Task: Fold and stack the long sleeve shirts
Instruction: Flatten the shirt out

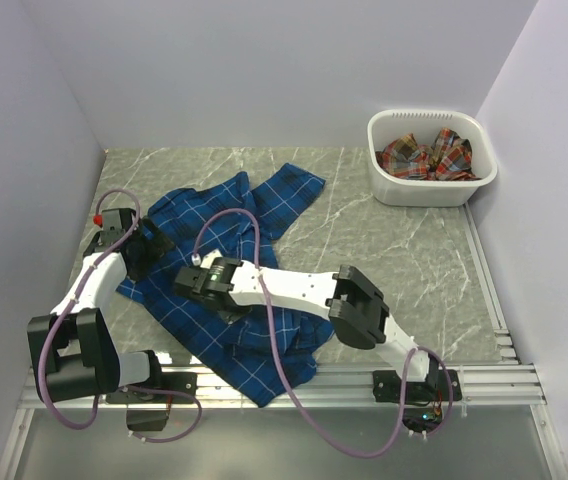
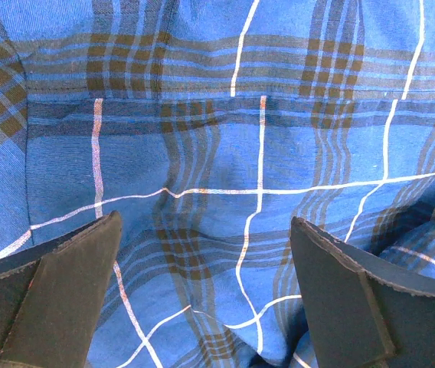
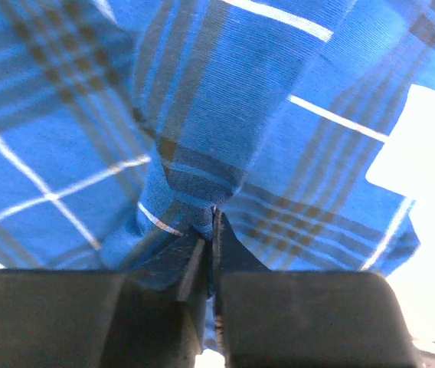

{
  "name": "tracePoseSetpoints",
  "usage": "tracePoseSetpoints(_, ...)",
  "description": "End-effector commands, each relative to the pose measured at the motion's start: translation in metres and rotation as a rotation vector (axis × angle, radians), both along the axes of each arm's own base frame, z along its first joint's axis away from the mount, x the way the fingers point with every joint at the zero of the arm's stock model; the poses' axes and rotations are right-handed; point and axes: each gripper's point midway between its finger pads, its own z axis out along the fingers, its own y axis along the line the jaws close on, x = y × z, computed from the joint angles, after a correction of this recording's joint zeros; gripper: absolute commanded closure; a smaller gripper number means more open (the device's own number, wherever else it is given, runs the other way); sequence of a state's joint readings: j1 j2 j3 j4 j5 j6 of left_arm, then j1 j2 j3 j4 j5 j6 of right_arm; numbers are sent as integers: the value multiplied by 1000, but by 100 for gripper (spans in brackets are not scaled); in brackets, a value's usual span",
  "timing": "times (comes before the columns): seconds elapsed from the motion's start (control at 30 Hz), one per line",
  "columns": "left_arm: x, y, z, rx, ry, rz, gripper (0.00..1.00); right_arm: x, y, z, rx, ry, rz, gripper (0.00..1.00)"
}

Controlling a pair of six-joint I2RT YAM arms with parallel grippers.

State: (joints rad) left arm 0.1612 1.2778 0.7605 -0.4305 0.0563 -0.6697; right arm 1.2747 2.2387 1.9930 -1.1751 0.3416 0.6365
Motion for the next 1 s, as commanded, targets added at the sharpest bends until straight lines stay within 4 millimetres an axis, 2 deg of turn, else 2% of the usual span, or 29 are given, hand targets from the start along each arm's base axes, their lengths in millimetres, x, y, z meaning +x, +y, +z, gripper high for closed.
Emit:
tracePoseSetpoints(0.0,4,0,5,-8,-31,-3,1,20,-33,58,25,-111,-18,96)
tracePoseSetpoints(0.03,4,-1,5,-10,-31,-6,1,27,-42,62,15,-134,-22,98)
tracePoseSetpoints(0.07,4,-2,5,-12,-30,-9,1,38,-59,60,-21,-139,-26,99)
tracePoseSetpoints(0.1,4,-2,5,-12,-27,-10,1,46,-70,71,-9,-157,-31,99)
tracePoseSetpoints(0.13,4,-2,4,-16,-26,-12,1,54,-82,73,-22,-169,-39,99)
tracePoseSetpoints(0.17,4,-2,4,-17,-25,-14,1,60,-98,68,-59,-164,-30,99)
tracePoseSetpoints(0.2,4,-2,4,-18,-25,-15,1,78,-118,76,-52,-170,-81,99)
tracePoseSetpoints(0.23,4,-3,4,-19,-25,-17,1,85,-131,77,-59,-171,-97,99)
tracePoseSetpoints(0.27,3,-3,4,-18,-23,-17,1,112,-167,82,-58,-197,-187,99)
tracePoseSetpoints(0.3,3,-3,4,-18,-23,-17,1,110,-170,78,-73,-188,-181,99)
tracePoseSetpoints(0.33,3,-3,4,-18,-25,-17,1,119,-186,83,-71,-202,-229,98)
tracePoseSetpoints(0.37,4,-3,5,-18,-28,-17,1,134,-211,84,-93,-216,-311,98)
tracePoseSetpoints(0.4,3,-4,4,-19,-25,-19,1,143,-234,87,-137,-254,-390,89)
tracePoseSetpoints(0.43,3,-3,5,-18,-27,-19,1,148,-249,89,-159,-269,-444,79)
tracePoseSetpoints(0.47,3,-3,4,-20,-25,-20,1,157,-275,92,-183,-283,-535,71)
tracePoseSetpoints(0.5,3,-5,4,-23,-24,-25,1,159,-287,95,-195,-301,-594,54)
tracePoseSetpoints(0.53,4,-5,5,-25,-29,-27,1,164,-297,102,-203,-335,-632,46)
tracePoseSetpoints(0.6,3,-6,4,-31,-27,-32,1,174,-313,113,-178,-384,-711,32)
tracePoseSetpoints(0.67,3,-6,3,-30,-23,-35,1,177,-314,127,-128,-417,-736,30)
tracePoseSetpoints(0.73,3,-6,3,-30,-23,-37,1,182,-301,133,-25,-419,-705,29)
tracePoseSetpoints(0.8,3,-7,2,-31,-16,-40,1,181,-279,121,95,-353,-658,29)
tracePoseSetpoints(0.87,4,-10,6,-49,-17,-49,1,176,-274,121,163,-351,-658,30)
tracePoseSetpoints(0.9,6,-11,8,-57,-21,-50,1,175,-276,113,182,-355,-674,29)
tracePoseSetpoints(0.97,13,-16,23,-78,-61,-51,1,175,-301,115,212,-374,-759,29)
